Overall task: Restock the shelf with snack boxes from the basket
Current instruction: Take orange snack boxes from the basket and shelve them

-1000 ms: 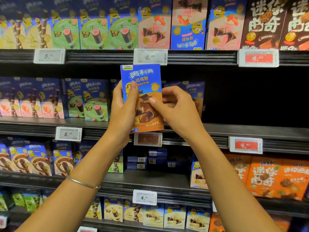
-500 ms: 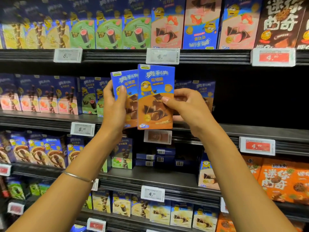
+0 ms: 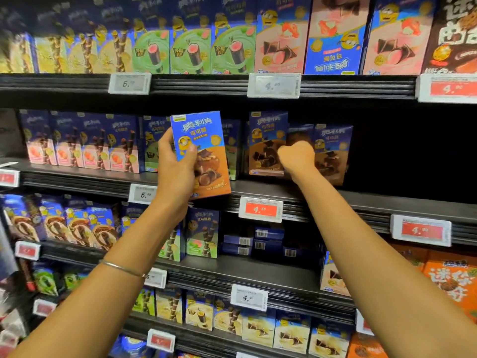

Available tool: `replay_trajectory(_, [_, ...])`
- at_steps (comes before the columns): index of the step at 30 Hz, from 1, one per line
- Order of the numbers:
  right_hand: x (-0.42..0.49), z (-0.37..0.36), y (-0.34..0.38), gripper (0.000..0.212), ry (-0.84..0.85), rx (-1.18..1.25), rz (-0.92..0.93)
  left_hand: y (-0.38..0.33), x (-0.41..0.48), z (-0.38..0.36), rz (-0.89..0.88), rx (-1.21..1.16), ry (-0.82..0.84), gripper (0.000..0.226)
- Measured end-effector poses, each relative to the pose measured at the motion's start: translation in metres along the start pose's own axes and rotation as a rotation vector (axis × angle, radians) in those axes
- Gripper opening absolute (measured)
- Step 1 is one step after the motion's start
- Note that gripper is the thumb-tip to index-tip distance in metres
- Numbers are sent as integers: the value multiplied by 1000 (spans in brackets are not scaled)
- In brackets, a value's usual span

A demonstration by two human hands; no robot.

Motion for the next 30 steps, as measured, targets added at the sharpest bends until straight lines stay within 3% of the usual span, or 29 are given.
replay_trajectory(2, [1, -11, 3, 22, 26, -5, 9, -1, 1, 0, 8, 3, -5, 39])
replay_trajectory(7, [0, -33, -5, 39, 102, -77, 9, -2, 2, 2, 39, -1, 9, 42])
replay_trajectory(13, [-1, -36, 2, 16, 81, -168, 46, -1, 3, 3, 31, -10, 37, 43])
replay_trajectory(18, [0, -40, 3, 30, 64, -203, 27, 3, 4, 4, 31, -21, 43, 41])
replay_trajectory(23, [-2, -37, 2, 15, 76, -196, 28, 5, 2, 3, 38, -32, 46, 38])
replay_trajectory(26, [-8, -26, 0, 25, 72, -205, 9, 6, 1, 3, 52, -34, 50, 38])
replay_trajectory(28, [-18, -10, 1, 32, -35, -157, 32, 9, 1, 2, 61, -44, 51, 39])
replay_trajectory(30, [-35, 4, 7, 35, -73, 74, 137, 10, 0, -3, 60, -54, 74, 40])
Point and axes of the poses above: each hand's wrist, its own x-axis towards the middle knuckle, its own z-axis out of the back of the hand, y = z × x, the point moved 4 cm from there along x, towards the middle knuckle, and after that the axes turned 13 degrees about -x, right-handed, at the moved point
